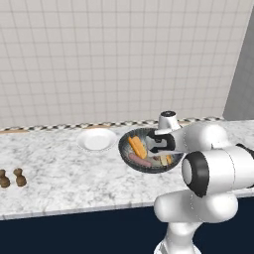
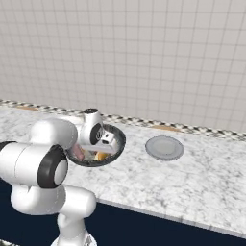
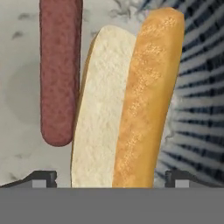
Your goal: Place one bun and one sausage from the bowl on each plate.
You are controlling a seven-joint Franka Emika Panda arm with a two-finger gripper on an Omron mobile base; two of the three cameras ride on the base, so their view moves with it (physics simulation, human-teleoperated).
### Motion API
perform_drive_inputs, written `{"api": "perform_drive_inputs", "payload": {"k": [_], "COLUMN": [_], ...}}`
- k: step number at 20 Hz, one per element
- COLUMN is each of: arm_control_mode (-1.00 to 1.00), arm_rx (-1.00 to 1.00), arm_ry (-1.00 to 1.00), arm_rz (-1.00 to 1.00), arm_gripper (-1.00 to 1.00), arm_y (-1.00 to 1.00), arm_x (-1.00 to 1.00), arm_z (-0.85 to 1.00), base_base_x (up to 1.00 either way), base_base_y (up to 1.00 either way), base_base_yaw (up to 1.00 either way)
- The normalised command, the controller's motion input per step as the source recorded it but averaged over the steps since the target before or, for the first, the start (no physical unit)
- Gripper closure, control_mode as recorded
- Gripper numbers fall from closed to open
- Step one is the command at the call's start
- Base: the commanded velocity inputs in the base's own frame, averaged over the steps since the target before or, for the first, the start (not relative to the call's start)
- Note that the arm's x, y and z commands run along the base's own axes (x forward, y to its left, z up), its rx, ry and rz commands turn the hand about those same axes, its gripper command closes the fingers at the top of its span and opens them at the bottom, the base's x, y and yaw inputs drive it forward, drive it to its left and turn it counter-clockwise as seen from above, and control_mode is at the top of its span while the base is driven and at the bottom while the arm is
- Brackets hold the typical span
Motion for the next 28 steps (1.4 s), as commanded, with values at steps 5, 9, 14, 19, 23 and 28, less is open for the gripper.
{"api": "perform_drive_inputs", "payload": {"k": [5, 9, 14, 19, 23, 28], "arm_control_mode": [-1.00, -1.00, -1.00, -1.00, -1.00, -1.00], "arm_rx": [0.00, 0.01, 0.03, 0.01, 0.00, 0.00], "arm_ry": [0.02, -0.01, -0.08, -0.01, 0.04, 0.11], "arm_rz": [0.04, 0.00, 0.00, 0.00, -0.04, -0.06], "arm_gripper": [1.00, 1.00, 1.00, 1.00, 1.00, 1.00], "arm_y": [0.12, 0.01, 0.00, -0.25, -0.95, -1.00], "arm_x": [-0.05, -0.51, -0.43, 0.04, 0.16, 0.33], "arm_z": [-0.10, 0.42, 0.99, 0.96, 0.49, 0.03], "base_base_x": [0.00, 0.00, 0.00, 0.00, 0.00, 0.00], "base_base_y": [0.00, 0.00, 0.00, 0.00, 0.00, 0.00], "base_base_yaw": [0.00, 0.00, 0.00, 0.00, 0.00, 0.00]}}
